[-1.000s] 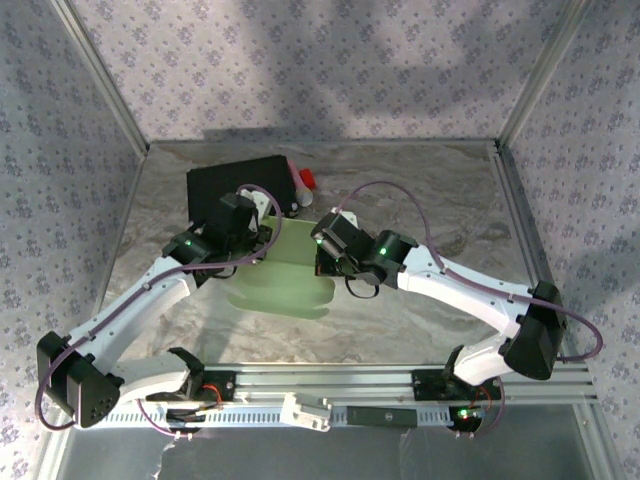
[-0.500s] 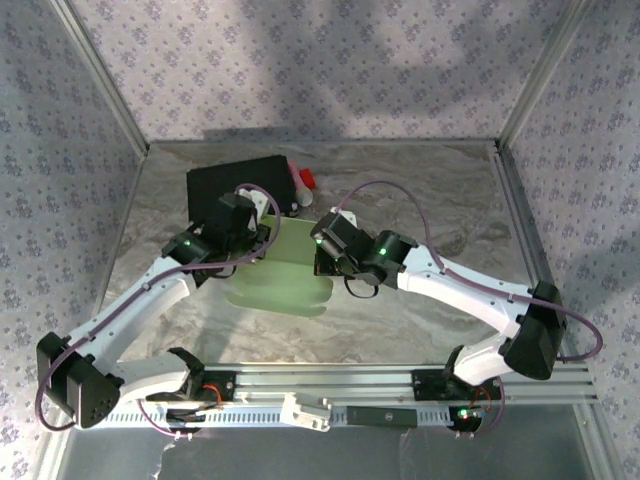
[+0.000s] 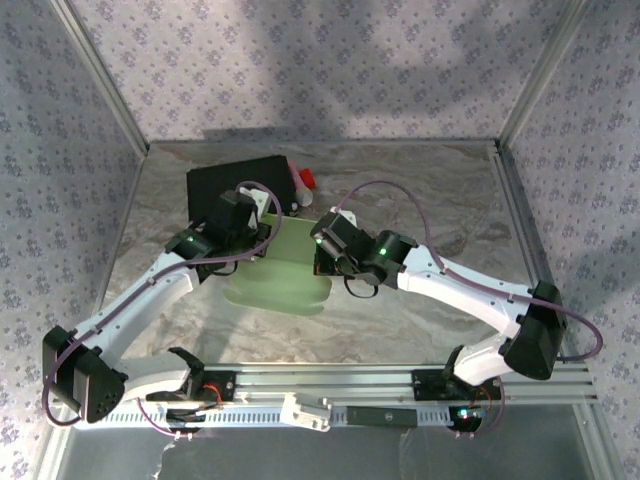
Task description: Fold the paper box
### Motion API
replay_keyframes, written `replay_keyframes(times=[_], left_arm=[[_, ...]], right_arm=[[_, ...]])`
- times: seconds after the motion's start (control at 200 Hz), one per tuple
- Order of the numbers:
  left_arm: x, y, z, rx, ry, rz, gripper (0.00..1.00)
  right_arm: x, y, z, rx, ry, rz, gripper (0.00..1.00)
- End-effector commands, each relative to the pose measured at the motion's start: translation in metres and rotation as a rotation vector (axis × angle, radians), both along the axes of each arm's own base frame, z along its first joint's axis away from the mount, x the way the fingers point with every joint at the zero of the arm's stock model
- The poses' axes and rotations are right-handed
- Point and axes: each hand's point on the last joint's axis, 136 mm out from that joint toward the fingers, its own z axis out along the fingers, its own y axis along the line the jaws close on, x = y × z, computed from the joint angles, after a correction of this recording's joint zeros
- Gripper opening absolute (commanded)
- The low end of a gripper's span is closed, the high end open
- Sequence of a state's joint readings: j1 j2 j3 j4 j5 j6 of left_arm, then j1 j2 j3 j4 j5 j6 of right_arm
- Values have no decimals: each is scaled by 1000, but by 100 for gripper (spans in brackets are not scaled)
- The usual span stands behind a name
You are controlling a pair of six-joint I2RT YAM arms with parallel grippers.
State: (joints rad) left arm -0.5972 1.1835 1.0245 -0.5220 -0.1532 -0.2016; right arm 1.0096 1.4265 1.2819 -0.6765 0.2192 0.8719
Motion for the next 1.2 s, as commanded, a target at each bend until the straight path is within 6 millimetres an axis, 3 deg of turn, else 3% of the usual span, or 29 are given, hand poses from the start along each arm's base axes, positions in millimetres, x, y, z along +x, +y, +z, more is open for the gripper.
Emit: replay_keyframes(times=[0.0,0.19,0.425,0.59,0.665,0.765,0.879,1.034,1.194], left_arm=[[5,12,-9,59,6,42,4],[7,14,-9,147,-22,83,1],[10,33,-8,212,-40,197,0],[8,27,-7,207,-44,179,0],[7,18,-9,169,-34,139,16],[6,15,-13,158,-12,121,17],[7,16,-15,160,-5,121,15],[7,19,-15,172,-10,130,0],[8,35,-13,289,-41,212,0]], right_arm=[[-1,4,29,65,-42,15,0],[-1,7,25,58,-29,12,0],[0,3,24,55,-22,3,0],[1,7,23,65,-17,12,0],[1,7,23,68,-15,14,0],[2,6,24,68,-18,10,0],[1,5,26,73,-20,9,0],[1,3,25,72,-20,6,0],[2,4,25,75,-22,0,0]])
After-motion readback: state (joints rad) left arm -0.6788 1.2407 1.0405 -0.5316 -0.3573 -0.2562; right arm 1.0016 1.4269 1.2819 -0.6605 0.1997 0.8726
